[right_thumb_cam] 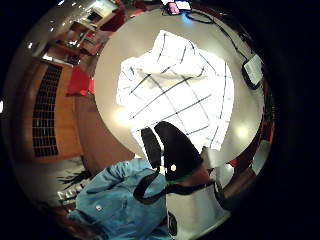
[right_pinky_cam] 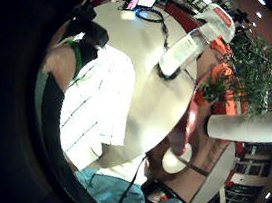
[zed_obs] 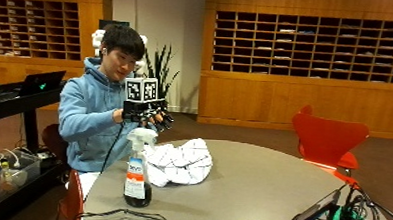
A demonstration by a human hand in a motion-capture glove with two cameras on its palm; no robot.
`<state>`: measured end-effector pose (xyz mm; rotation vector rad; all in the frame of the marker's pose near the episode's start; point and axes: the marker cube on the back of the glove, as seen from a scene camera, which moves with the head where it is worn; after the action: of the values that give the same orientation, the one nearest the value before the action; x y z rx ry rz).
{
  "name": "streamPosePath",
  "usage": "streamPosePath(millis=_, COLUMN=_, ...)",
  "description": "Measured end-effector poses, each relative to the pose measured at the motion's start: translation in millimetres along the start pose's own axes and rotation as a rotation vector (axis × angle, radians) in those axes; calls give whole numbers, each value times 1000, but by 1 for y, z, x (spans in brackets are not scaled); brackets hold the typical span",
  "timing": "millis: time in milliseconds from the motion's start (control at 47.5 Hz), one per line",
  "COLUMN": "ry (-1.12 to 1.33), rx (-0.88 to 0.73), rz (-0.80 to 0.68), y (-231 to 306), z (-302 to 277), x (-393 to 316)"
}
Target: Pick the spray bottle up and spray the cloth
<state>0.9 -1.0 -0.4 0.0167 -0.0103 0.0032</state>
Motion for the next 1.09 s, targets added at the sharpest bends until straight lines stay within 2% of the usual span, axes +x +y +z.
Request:
streamPosePath(millis=168, ry=-101, rx=113, rz=12, y=-2, z=-3, x=9)
streamPosePath(millis=547, ry=-240, rx=213, rz=-15, y=21, z=-10, x=42)
streamPosePath(millis=841, ry=-342, rx=463, rz=82, y=58, z=-12, x=79)
streamPosePath(millis=968, ry=-414, rx=563, rz=152, y=57, z=-9, x=101)
streamPosePath(millis=1094, ry=-508, rx=587, rz=209, y=50, z=0, x=119)
